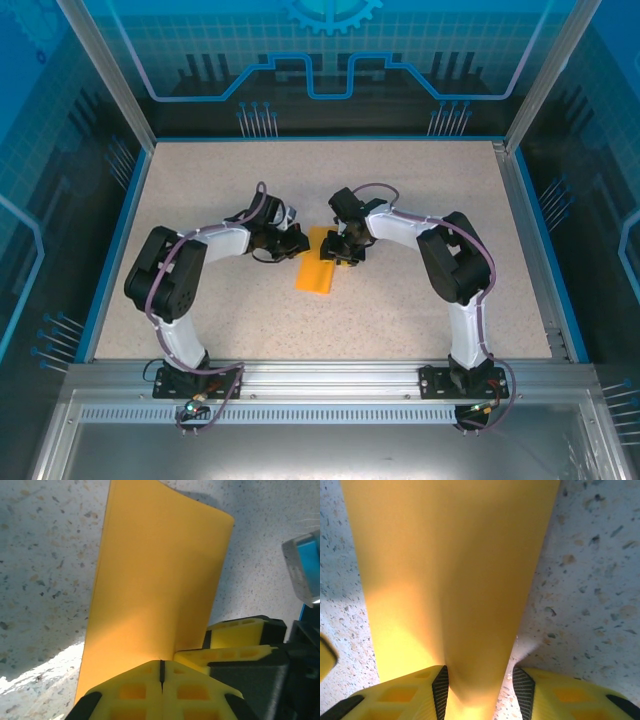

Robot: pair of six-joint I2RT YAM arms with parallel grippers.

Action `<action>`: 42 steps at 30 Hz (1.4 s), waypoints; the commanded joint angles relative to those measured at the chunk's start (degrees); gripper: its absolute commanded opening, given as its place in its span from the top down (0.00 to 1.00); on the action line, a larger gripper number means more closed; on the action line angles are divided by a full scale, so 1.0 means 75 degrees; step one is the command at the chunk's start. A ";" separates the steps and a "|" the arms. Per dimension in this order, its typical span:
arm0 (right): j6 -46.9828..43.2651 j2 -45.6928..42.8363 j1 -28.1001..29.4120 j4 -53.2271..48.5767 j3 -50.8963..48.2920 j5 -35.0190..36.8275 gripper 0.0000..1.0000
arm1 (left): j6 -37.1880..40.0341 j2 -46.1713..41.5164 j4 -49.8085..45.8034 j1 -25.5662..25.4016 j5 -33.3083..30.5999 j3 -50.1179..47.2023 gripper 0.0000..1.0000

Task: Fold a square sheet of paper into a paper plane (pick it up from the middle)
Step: Hold the square sheet of paper at the center of the table.

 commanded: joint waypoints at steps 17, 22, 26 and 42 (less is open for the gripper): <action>-0.0078 0.0471 0.0017 -0.0502 -0.0143 0.0462 0.55 | 0.0385 0.0668 -0.0016 -0.0203 -0.0254 0.0018 1.00; -0.0055 0.0448 0.0020 -0.0494 -0.0085 0.0427 0.54 | 0.0426 0.0754 -0.0027 -0.0229 -0.0392 -0.0075 1.00; -0.0102 0.0369 -0.0006 -0.0501 0.0051 0.0372 0.53 | 0.0468 0.0801 -0.0040 -0.0232 -0.0430 -0.0114 1.00; 0.0437 -0.1723 -0.0407 0.2769 -0.1647 -0.1453 0.75 | 0.0505 0.0781 -0.0061 -0.0244 -0.0435 -0.0135 1.00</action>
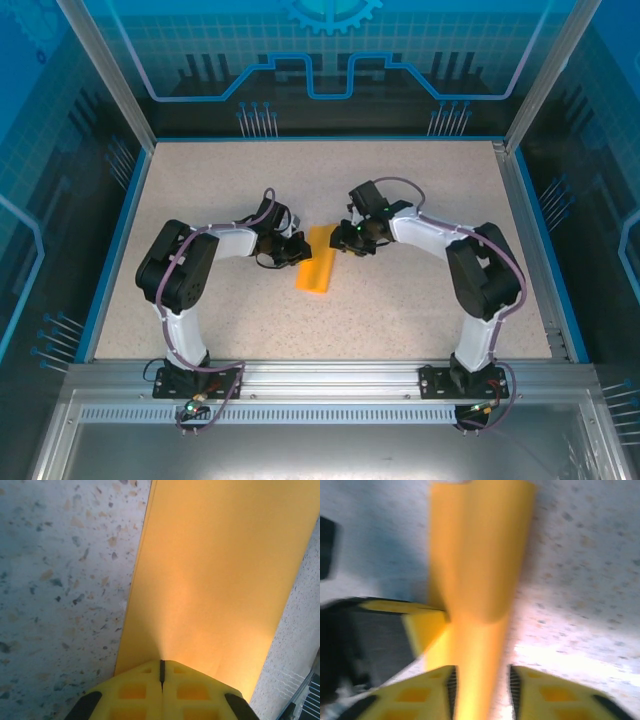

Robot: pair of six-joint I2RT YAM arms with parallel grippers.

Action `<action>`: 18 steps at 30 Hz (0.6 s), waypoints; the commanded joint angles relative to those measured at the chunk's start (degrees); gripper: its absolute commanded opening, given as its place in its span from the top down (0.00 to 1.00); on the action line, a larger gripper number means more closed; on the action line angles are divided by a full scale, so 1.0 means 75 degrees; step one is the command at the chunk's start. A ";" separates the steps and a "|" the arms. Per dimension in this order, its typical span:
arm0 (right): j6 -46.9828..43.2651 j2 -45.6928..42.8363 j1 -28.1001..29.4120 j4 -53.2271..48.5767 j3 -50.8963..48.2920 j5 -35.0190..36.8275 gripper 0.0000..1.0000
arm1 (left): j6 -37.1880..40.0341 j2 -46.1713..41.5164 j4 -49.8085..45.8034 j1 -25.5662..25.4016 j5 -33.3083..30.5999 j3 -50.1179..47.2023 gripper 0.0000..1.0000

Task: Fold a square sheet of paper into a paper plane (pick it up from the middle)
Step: Hold the square sheet of paper at the center of the table, then fold the square sheet of paper in half at the center of the table.

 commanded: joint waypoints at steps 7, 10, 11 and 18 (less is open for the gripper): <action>0.0462 0.0385 0.0317 0.2249 -0.0645 -0.1549 0.88 | 0.0304 0.0180 -0.0186 -0.0075 -0.0215 -0.0132 1.00; 0.0417 0.0504 0.0286 0.2192 -0.0742 -0.1375 0.88 | 0.0304 0.0192 -0.0186 -0.0074 -0.0204 -0.0123 1.00; 0.0398 0.0529 0.0259 0.2203 -0.0792 -0.1384 0.88 | 0.0310 0.0201 -0.0192 -0.0075 -0.0191 -0.0120 1.00; 0.0341 0.0631 0.0098 0.2412 -0.1235 -0.1408 0.88 | 0.0304 0.0217 -0.0189 -0.0071 -0.0185 -0.0132 1.00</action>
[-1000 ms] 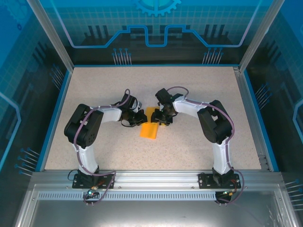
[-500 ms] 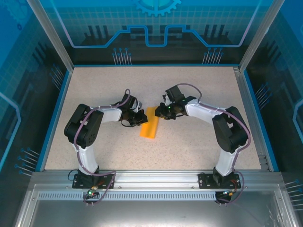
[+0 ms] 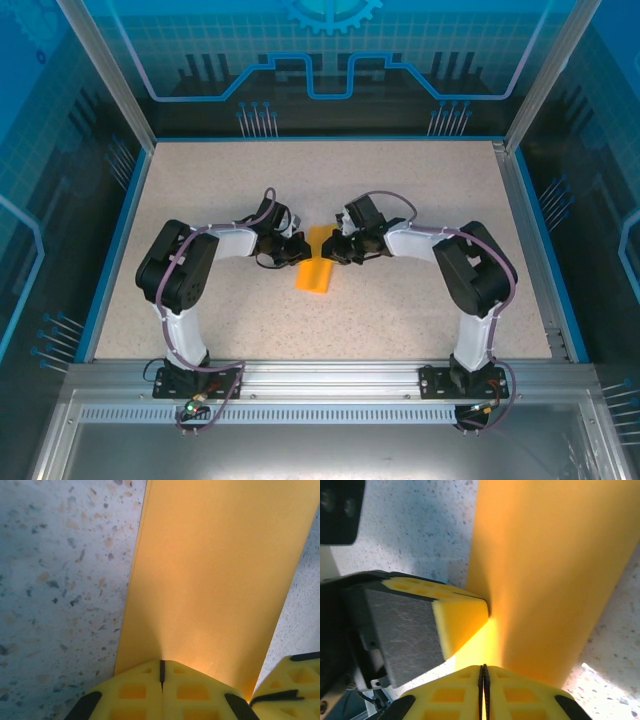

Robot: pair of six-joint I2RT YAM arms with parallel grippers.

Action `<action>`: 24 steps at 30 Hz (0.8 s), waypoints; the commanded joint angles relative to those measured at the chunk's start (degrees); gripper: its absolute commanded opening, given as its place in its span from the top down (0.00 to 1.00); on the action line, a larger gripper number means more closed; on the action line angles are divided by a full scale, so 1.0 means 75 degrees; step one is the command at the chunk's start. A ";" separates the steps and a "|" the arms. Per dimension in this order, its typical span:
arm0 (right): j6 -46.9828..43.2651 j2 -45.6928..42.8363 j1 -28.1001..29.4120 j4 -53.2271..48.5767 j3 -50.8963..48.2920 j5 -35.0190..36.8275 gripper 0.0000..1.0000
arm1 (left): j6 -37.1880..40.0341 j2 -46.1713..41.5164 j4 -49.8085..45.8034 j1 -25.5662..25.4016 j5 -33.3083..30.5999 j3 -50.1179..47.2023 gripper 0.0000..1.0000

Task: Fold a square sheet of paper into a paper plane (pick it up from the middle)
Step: Fold the square sheet of paper in half at the center of the table.

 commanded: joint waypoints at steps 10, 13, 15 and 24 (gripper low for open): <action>-0.0244 0.0273 -0.0275 0.0195 -0.0736 0.0032 0.87 | 0.0153 0.0239 -0.0202 -0.0069 -0.0152 -0.0112 1.00; -0.0322 0.0418 -0.0263 0.0055 -0.0818 0.0201 0.87 | 0.0176 0.0242 -0.0235 -0.0072 -0.0152 -0.0090 1.00; -0.0405 0.0514 -0.0253 -0.0136 -0.0853 0.0400 0.87 | 0.0174 0.0236 -0.0232 -0.0066 -0.0138 -0.0086 1.00; -0.0462 -0.0330 -0.0121 0.0390 -0.0782 -0.0284 0.86 | 0.0200 0.0237 -0.0250 -0.0075 -0.0147 -0.0109 1.00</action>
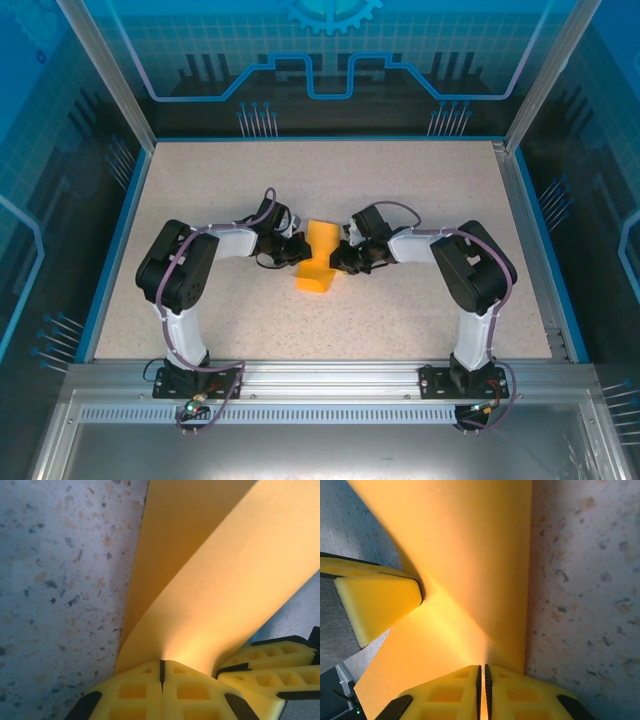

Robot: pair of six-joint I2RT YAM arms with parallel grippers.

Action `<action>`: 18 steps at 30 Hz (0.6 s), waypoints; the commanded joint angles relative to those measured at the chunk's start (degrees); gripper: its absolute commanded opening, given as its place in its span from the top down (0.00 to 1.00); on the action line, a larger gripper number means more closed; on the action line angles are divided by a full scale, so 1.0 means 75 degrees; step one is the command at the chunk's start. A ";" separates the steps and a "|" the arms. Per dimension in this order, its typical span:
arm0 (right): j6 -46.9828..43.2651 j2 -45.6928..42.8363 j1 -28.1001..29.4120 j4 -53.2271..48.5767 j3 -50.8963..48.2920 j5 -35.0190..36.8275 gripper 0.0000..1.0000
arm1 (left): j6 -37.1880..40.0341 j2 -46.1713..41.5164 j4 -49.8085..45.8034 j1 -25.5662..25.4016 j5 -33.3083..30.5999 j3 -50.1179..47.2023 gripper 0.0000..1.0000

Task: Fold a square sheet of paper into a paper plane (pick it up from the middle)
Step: Fold the square sheet of paper in half at the center of the table.

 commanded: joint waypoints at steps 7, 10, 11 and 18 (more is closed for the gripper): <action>0.0174 -0.0158 0.0212 0.0702 -0.0240 -0.0760 0.86 | 0.0194 0.0234 -0.0230 -0.0066 -0.0094 -0.0109 1.00; 0.0163 -0.0022 0.0193 0.0583 -0.0344 -0.0481 0.87 | 0.0180 0.0232 -0.0237 -0.0063 -0.0088 -0.0087 1.00; 0.0169 0.0004 0.0193 0.0582 -0.0411 -0.0402 0.87 | 0.0179 0.0233 -0.0227 -0.0064 -0.0088 -0.0092 1.00; 0.0121 0.0265 0.0205 0.0703 -0.0732 -0.0208 0.87 | 0.0215 0.0233 -0.0273 -0.0066 -0.0089 -0.0084 1.00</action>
